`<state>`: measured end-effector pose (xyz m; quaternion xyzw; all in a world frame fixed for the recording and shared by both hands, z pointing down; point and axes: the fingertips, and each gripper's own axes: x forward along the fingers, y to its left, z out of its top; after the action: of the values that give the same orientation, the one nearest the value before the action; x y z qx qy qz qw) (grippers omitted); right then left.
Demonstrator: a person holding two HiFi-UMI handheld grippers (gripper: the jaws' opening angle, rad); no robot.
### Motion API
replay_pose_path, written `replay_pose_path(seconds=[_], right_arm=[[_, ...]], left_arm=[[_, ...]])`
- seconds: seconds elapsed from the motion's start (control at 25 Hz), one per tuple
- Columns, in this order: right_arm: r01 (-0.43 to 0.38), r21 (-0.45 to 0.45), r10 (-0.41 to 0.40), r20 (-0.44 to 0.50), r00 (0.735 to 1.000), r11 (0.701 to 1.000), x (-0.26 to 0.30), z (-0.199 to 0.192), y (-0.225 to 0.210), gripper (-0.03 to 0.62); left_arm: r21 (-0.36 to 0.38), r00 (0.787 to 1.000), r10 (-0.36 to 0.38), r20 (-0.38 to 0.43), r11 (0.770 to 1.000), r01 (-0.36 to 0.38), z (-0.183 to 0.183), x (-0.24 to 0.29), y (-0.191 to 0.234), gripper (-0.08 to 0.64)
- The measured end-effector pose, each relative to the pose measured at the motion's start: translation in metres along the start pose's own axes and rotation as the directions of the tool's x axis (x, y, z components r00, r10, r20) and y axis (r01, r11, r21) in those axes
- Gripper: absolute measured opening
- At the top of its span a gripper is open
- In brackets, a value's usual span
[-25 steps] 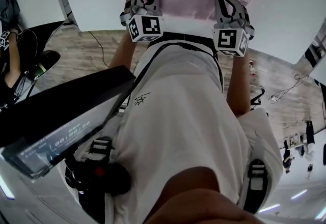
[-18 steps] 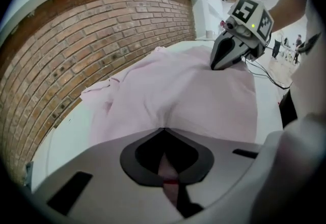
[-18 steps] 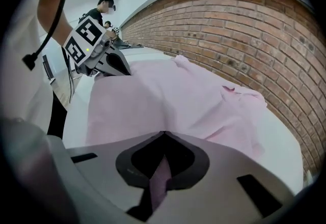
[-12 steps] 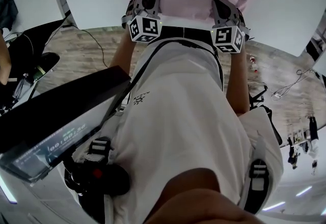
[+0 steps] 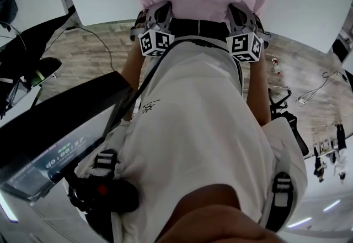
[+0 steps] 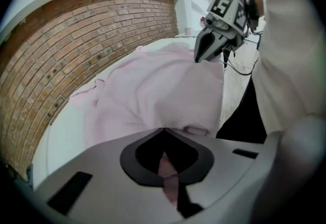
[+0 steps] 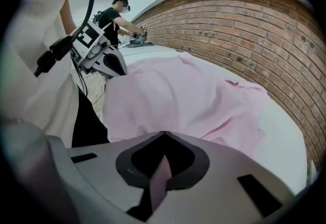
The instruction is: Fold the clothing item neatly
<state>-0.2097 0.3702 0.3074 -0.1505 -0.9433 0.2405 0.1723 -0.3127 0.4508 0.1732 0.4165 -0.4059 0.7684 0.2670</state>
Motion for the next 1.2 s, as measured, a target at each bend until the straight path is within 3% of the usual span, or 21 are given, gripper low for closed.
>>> replay_pose_path(seconds=[0.16,0.24,0.36,0.48,0.72,0.96,1.04,1.08,1.12,1.2], right_arm=[[-0.01,-0.05,0.012,0.048,0.999,0.999,-0.009,0.011,0.003,0.006],[-0.056,-0.088,0.061,0.05,0.997,0.995,-0.015,0.016,0.012,0.063],[-0.137,-0.16,0.134,-0.029,0.99,0.977,-0.013,0.007,0.035,0.147],[-0.139,-0.23,0.113,-0.124,0.986,0.963,-0.003,-0.008,0.04,0.189],[-0.116,-0.26,0.063,-0.202,0.977,0.959,0.018,-0.014,0.031,0.189],[-0.178,-0.219,0.126,-0.233,0.964,0.959,0.023,-0.016,0.032,0.186],[-0.188,-0.197,0.139,-0.238,0.961,0.962,0.025,-0.015,0.028,0.167],[-0.183,-0.196,0.134,-0.237,0.962,0.963,0.025,-0.013,0.026,0.092],[-0.179,-0.199,0.13,-0.238,0.963,0.964,0.025,-0.012,0.023,0.066],[-0.19,-0.207,0.138,-0.242,0.961,0.96,0.024,-0.01,0.022,0.059]], left_arm=[[0.131,1.0,0.014,-0.004,0.991,-0.013,-0.001,-0.01,-0.007,0.004],[0.192,0.999,-0.024,-0.032,0.981,0.03,-0.001,-0.011,-0.012,0.042],[0.234,0.993,-0.082,-0.088,0.967,0.101,-0.003,-0.012,-0.023,0.097],[0.265,0.984,-0.092,-0.152,0.956,0.13,-0.01,-0.006,-0.027,0.17],[0.247,0.972,-0.103,-0.213,0.957,0.155,-0.016,0.007,-0.021,0.169],[0.221,0.949,-0.16,-0.27,0.949,0.223,-0.018,0.014,-0.014,0.159],[0.196,0.943,-0.188,-0.273,0.949,0.246,-0.017,0.015,-0.014,0.122],[0.192,0.942,-0.193,-0.274,0.949,0.25,-0.016,0.016,-0.013,0.082],[0.19,0.941,-0.197,-0.276,0.948,0.254,-0.015,0.016,-0.012,0.058],[0.19,0.934,-0.215,-0.285,0.943,0.275,-0.013,0.016,-0.011,0.053]])
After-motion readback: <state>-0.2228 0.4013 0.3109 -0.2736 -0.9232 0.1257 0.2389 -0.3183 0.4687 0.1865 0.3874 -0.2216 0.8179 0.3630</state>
